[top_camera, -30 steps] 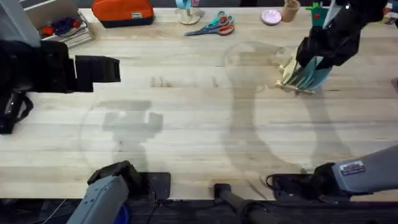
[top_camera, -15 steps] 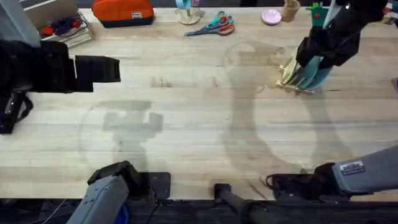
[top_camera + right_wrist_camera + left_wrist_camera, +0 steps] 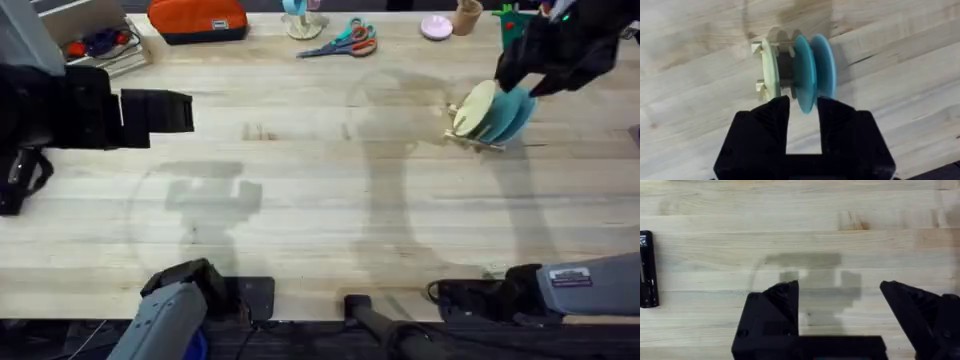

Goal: Pick up the plates from the table one by one and place each into a slot on the dish rack.

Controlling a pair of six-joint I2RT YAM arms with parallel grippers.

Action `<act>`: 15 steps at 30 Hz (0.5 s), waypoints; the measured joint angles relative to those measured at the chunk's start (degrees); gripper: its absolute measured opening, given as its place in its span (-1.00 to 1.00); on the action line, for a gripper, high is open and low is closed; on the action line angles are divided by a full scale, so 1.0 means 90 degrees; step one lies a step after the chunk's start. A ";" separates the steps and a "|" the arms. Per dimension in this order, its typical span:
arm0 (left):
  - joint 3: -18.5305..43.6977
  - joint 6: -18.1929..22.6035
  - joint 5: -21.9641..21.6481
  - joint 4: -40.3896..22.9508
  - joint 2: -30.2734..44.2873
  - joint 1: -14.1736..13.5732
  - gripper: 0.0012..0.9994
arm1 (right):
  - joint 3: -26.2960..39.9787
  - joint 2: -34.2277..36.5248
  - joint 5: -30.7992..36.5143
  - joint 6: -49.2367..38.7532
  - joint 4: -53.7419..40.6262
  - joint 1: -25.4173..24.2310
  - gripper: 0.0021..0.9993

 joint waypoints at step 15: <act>0.0000 0.0000 0.0000 -0.0002 0.0000 0.0000 0.99 | 0.0550 -0.1104 0.0015 -0.0168 -0.1445 0.0000 0.44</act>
